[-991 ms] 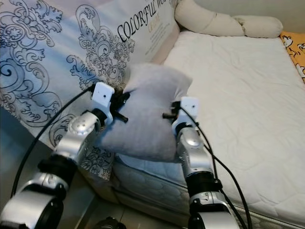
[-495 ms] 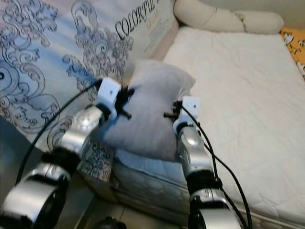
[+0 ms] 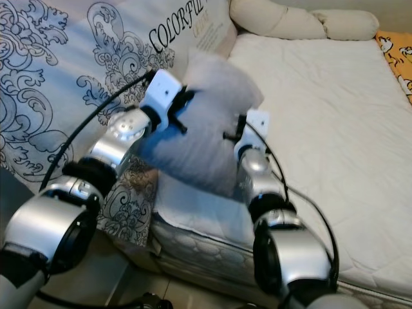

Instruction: Clean up the room

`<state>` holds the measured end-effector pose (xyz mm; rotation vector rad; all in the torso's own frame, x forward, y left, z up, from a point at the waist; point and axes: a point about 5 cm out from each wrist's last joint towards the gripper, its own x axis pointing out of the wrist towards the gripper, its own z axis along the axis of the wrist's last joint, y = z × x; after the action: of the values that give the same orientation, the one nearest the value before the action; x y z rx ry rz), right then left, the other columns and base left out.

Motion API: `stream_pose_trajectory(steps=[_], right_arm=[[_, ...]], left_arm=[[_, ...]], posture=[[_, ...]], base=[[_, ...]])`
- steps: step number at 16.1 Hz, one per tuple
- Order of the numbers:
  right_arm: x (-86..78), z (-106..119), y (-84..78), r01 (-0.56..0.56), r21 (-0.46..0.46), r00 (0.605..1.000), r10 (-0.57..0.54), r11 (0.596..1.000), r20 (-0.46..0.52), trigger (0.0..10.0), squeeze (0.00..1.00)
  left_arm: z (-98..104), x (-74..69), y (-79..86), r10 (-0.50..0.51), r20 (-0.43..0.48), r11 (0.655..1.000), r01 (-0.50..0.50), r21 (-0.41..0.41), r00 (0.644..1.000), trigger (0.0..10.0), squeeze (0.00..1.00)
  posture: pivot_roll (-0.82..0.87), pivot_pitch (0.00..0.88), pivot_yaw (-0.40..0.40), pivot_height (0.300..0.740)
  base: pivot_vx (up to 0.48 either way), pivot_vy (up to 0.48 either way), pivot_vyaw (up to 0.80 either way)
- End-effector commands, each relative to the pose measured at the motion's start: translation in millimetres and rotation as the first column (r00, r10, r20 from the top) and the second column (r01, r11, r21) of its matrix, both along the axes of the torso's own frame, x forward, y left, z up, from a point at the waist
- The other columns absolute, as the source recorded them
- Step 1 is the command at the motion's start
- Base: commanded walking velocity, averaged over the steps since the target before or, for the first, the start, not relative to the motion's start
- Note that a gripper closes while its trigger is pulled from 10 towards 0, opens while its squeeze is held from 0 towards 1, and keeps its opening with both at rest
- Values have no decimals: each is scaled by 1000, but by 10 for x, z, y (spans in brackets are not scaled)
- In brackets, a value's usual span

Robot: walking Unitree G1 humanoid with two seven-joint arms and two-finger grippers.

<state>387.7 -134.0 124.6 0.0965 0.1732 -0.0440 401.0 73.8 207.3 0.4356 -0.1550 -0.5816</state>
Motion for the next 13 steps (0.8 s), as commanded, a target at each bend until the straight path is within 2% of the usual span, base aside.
stream_pose_trajectory(steps=[1, 3, 5, 7, 9, 10, 11, 13], right_arm=[[26, 32, -28, 9, -3, 1000, -9, 1000, -7, 10000, 0], [37, 26, -32, -7, -2, 1000, 7, 1000, -24, 10000, 0], [33, 10, -7, -21, -21, 999, 20, 1000, -32, 10000, 0], [-47, -170, 42, -8, 63, 996, 14, 998, -93, 10000, 0], [-94, -265, 17, 29, 106, 992, -16, 994, -123, 10000, 0], [-133, -334, -13, 60, 122, 989, -43, 991, -139, 10000, 1000], [-174, -400, -29, 68, 138, 988, -48, 988, -146, 10000, 1000], [-219, -463, -49, 53, 157, 990, -32, 986, -135, 10000, 1000]], left_arm=[[159, 40, 78, 23, 73, 999, -24, 26, 997, 10000, 0], [219, 78, 196, 76, 114, 994, -83, 66, 991, 10000, 0], [261, 100, 299, 112, 144, 988, -125, 85, 983, 10000, 0], [205, 109, 520, 198, 192, 963, -227, 145, 961, 10000, 0], [104, 93, 559, 224, 174, 959, -249, 137, 959, 10000, 0], [-35, 62, 548, 227, 150, 958, -249, 145, 962, 10000, 0], [-190, 22, 533, 234, 126, 954, -252, 160, 964, 10000, 0], [-332, -17, 519, 243, 87, 954, -254, 158, 966, 10000, 0]], posture=[[110, 108, 74, 740], [152, 188, 64, 740], [159, 195, 59, 740], [191, 239, 43, 740], [202, 235, 44, 740], [191, 226, 52, 740], [181, 220, 55, 740], [158, 212, 62, 740]], base=[[0, 0, 0], [0, 0, 0], [0, 0, 0], [0, 0, 0], [0, 0, 0], [0, 0, 0], [0, 0, 0], [0, 0, 0]])
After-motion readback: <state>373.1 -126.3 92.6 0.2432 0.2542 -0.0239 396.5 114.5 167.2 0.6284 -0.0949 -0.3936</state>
